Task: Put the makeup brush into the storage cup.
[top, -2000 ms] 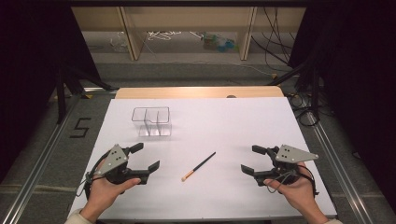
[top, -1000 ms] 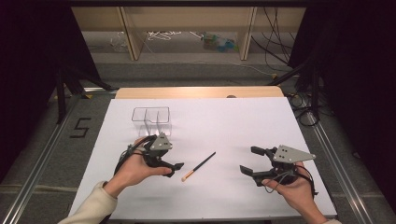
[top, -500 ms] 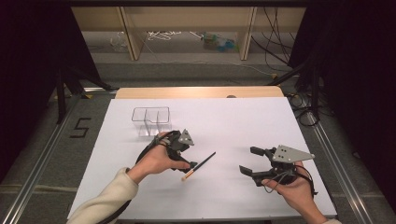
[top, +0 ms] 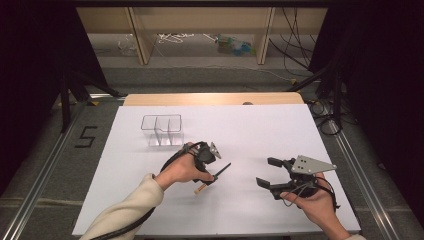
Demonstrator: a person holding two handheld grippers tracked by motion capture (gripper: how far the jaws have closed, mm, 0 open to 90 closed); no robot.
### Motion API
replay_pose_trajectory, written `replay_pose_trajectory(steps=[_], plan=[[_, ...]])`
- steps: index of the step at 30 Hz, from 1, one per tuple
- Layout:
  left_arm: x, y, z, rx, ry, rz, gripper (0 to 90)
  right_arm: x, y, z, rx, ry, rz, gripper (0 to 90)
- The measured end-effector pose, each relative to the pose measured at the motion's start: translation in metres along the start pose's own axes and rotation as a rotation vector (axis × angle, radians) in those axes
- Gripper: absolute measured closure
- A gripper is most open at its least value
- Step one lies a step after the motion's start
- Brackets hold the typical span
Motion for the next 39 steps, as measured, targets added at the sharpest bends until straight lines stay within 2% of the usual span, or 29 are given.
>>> replay_pose_trajectory(steps=[1,2,3,4,6,8,10,11,22,23,26,32,39], plan=[[0.0,-0.002,-0.002,0.014,0.011,0.021,31.9,0.0,0.0,0.0,0.0,0.002,0.002,20.8],[0.0,-0.003,-0.003,0.022,0.014,0.026,32.2,0.0,0.0,0.0,0.0,0.002,0.003,20.8],[0.0,-0.003,-0.003,0.022,0.014,0.026,32.7,0.0,0.001,-0.003,-0.029,-0.02,-0.01,20.8],[0.0,-0.005,-0.005,0.04,0.016,0.031,33.2,0.0,0.001,-0.002,-0.016,-0.008,-0.005,20.9],[0.0,-0.005,-0.006,0.046,0.017,0.032,34.0,0.0,0.001,-0.002,-0.017,-0.006,-0.001,20.9],[0.001,-0.006,-0.01,0.09,0.019,0.023,34.5,0.0,0.001,-0.003,-0.031,-0.003,-0.006,21.0],[0.001,-0.006,-0.014,0.092,0.031,0.036,34.8,0.0,0.001,-0.004,-0.031,-0.006,-0.008,21.3],[0.002,-0.006,-0.014,0.115,0.033,0.024,34.9,0.0,0.001,-0.004,-0.03,-0.007,-0.008,21.5],[0.005,-0.009,-0.021,0.147,0.054,0.036,39.0,0.0,0.001,-0.003,-0.014,-0.017,-0.01,22.1],[0.005,-0.009,-0.021,0.151,0.053,0.038,39.2,0.0,0.001,-0.004,-0.03,-0.027,-0.015,22.1],[0.004,-0.01,-0.021,0.156,0.049,0.036,40.8,0.0,0.002,-0.004,-0.027,-0.026,-0.014,22.2],[0.004,-0.013,-0.02,0.191,0.059,0.025,51.4,0.0,0.002,-0.004,-0.025,-0.029,-0.013,22.4],[0.007,-0.014,-0.018,0.218,0.07,0.013,70.5,0.0,0.002,-0.003,-0.01,-0.028,-0.013,22.5]])
Point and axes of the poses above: each handheld gripper's, and its own axes: z roughly backward along the jaws, y roughly out of its underside, x roughly to its left, the point moved 1 cm from there along -z, roughly forward along the jaws, and after that the axes turned 13 degrees about y, right-handed, at the moved point
